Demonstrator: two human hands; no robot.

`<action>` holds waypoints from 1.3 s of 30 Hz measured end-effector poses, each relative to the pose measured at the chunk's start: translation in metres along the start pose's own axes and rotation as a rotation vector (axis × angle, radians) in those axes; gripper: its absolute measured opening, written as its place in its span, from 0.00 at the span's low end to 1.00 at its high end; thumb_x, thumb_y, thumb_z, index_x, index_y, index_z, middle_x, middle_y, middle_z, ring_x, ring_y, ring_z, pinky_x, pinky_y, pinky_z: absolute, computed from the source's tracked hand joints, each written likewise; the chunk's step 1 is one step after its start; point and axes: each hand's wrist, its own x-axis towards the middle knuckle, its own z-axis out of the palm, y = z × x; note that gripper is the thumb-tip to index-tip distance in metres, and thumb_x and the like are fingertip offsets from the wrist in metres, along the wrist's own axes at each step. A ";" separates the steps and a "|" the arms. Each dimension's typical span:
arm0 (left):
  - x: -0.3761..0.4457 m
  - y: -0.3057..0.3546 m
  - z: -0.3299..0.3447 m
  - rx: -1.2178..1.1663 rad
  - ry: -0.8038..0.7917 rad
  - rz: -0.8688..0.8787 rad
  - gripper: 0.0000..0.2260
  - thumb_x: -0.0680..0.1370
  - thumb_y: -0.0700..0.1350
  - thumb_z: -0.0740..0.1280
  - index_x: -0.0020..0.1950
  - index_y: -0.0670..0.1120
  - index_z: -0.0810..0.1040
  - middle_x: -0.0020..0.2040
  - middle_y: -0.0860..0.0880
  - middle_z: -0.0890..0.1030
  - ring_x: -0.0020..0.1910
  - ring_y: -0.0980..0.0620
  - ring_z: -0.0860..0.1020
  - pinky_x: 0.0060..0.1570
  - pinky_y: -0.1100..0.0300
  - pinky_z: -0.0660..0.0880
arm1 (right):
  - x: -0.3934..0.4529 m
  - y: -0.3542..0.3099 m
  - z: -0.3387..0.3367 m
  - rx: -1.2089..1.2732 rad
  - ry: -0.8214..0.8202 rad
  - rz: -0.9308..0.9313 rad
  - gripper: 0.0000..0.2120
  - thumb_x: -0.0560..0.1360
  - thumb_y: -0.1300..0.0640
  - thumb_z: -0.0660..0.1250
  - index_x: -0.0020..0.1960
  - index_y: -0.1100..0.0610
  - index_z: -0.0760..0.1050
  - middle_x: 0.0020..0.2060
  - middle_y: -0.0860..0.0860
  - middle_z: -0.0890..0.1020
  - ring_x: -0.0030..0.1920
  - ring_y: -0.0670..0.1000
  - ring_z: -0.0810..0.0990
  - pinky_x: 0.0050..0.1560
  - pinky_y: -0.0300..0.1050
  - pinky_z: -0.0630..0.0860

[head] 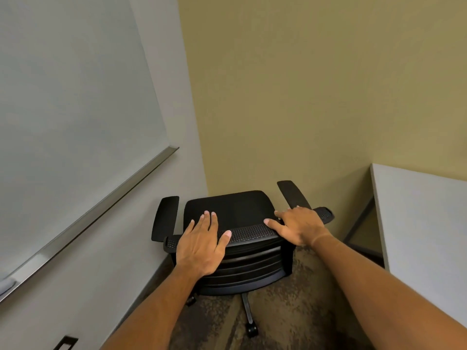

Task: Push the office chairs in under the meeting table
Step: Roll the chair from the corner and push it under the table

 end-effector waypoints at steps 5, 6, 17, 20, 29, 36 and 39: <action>-0.016 0.007 0.005 0.015 -0.009 -0.003 0.32 0.80 0.64 0.40 0.77 0.47 0.59 0.77 0.48 0.64 0.73 0.49 0.66 0.69 0.52 0.64 | -0.024 -0.004 0.012 -0.003 0.087 0.003 0.38 0.73 0.26 0.40 0.48 0.51 0.79 0.39 0.51 0.81 0.45 0.55 0.81 0.47 0.52 0.77; -0.021 0.009 0.007 0.023 -0.008 -0.002 0.32 0.80 0.64 0.41 0.77 0.48 0.61 0.76 0.48 0.65 0.72 0.49 0.67 0.68 0.52 0.66 | -0.030 -0.006 0.015 0.002 0.097 0.011 0.38 0.73 0.26 0.40 0.48 0.51 0.79 0.38 0.50 0.81 0.43 0.54 0.80 0.47 0.52 0.77; -0.046 -0.037 0.008 0.052 -0.012 0.124 0.33 0.79 0.65 0.41 0.75 0.49 0.65 0.74 0.50 0.69 0.71 0.50 0.70 0.68 0.53 0.66 | -0.083 -0.066 0.031 0.027 0.085 0.165 0.38 0.73 0.26 0.38 0.40 0.51 0.78 0.34 0.49 0.80 0.37 0.49 0.79 0.46 0.49 0.78; -0.053 -0.052 0.002 0.083 -0.008 0.180 0.33 0.79 0.65 0.40 0.76 0.49 0.62 0.74 0.49 0.69 0.71 0.49 0.69 0.69 0.53 0.65 | -0.105 -0.088 0.034 0.030 0.118 0.215 0.37 0.73 0.27 0.38 0.38 0.51 0.76 0.33 0.48 0.79 0.35 0.48 0.77 0.43 0.48 0.77; -0.055 -0.073 -0.011 0.083 -0.013 0.374 0.33 0.79 0.65 0.40 0.77 0.50 0.61 0.74 0.48 0.69 0.72 0.49 0.68 0.73 0.53 0.60 | -0.160 -0.137 0.033 0.050 0.182 0.392 0.37 0.74 0.28 0.39 0.33 0.52 0.74 0.29 0.49 0.78 0.32 0.48 0.75 0.40 0.48 0.76; -0.042 -0.069 -0.015 0.091 -0.007 0.556 0.31 0.80 0.62 0.40 0.76 0.48 0.63 0.73 0.45 0.70 0.71 0.52 0.69 0.76 0.52 0.51 | -0.189 -0.162 0.038 0.071 0.211 0.548 0.37 0.74 0.30 0.39 0.30 0.53 0.73 0.26 0.49 0.76 0.30 0.48 0.75 0.38 0.47 0.75; -0.033 -0.061 -0.015 0.094 0.005 0.617 0.30 0.80 0.60 0.40 0.76 0.47 0.63 0.73 0.45 0.69 0.72 0.53 0.68 0.76 0.52 0.44 | -0.198 -0.167 0.037 0.078 0.226 0.608 0.37 0.74 0.30 0.39 0.28 0.55 0.72 0.25 0.49 0.75 0.28 0.48 0.73 0.35 0.46 0.72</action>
